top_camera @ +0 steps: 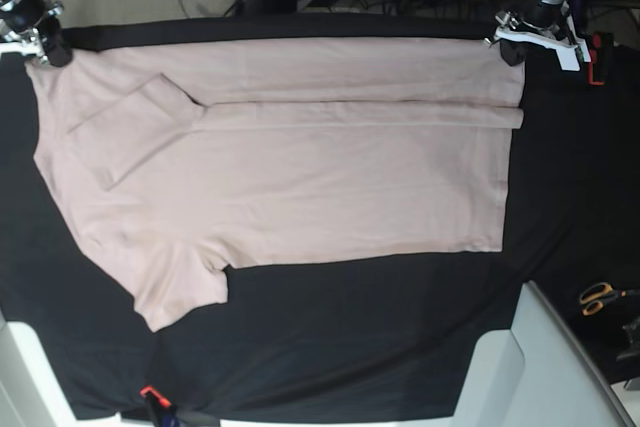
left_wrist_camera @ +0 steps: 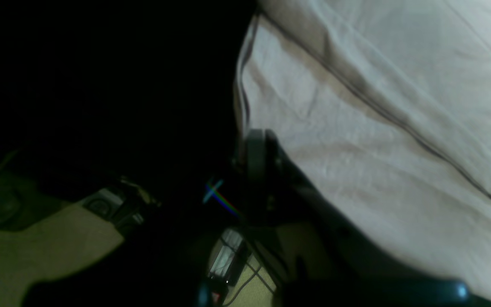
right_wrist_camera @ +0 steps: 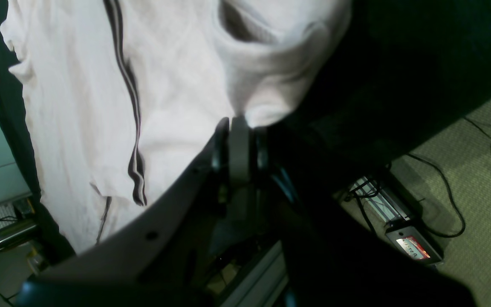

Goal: Fold the T-shirt properly
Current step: 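Release the shirt and raise both grippers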

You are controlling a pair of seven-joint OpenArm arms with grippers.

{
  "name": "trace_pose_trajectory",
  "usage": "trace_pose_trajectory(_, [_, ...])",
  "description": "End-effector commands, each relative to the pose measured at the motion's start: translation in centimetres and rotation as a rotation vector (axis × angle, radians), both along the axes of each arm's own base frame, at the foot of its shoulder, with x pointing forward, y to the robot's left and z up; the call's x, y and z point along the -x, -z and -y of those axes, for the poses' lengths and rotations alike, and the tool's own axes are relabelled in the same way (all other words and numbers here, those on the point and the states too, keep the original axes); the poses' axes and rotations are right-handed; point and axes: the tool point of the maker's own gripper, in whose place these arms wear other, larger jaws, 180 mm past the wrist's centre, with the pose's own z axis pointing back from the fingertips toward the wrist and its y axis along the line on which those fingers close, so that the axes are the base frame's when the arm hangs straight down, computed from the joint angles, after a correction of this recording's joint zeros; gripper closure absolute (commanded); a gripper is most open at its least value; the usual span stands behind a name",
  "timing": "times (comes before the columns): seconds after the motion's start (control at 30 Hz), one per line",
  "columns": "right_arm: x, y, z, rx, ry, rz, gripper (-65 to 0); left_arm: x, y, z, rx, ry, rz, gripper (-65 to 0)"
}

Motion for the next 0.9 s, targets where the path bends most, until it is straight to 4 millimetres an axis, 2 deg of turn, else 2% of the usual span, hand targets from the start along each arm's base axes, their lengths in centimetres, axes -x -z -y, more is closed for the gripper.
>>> trace_pose_trajectory(0.0, [-0.27, -0.73, 0.95, 0.023, -0.005, 0.015, 0.0, -0.15, -0.65, -0.68, -0.024, -0.002, 0.019, 0.0])
trace_pose_trajectory(0.73, [-0.14, -0.64, 1.01, 0.025, -0.002, 0.012, -0.6, -0.14, -0.65, -0.78, -0.026, -0.001, 0.018, 0.0])
trace_pose_trajectory(0.8, [-0.14, -0.64, 1.01, 0.025, -0.002, 0.012, -5.6, -0.14, -0.65, -0.78, -0.026, -0.001, 0.018, 0.0])
trace_pose_trajectory(0.87, [-0.13, -0.62, 0.95, 0.024, -0.001, 0.012, -14.4, -0.06, -0.65, -0.84, -0.026, -0.002, 0.017, 0.0])
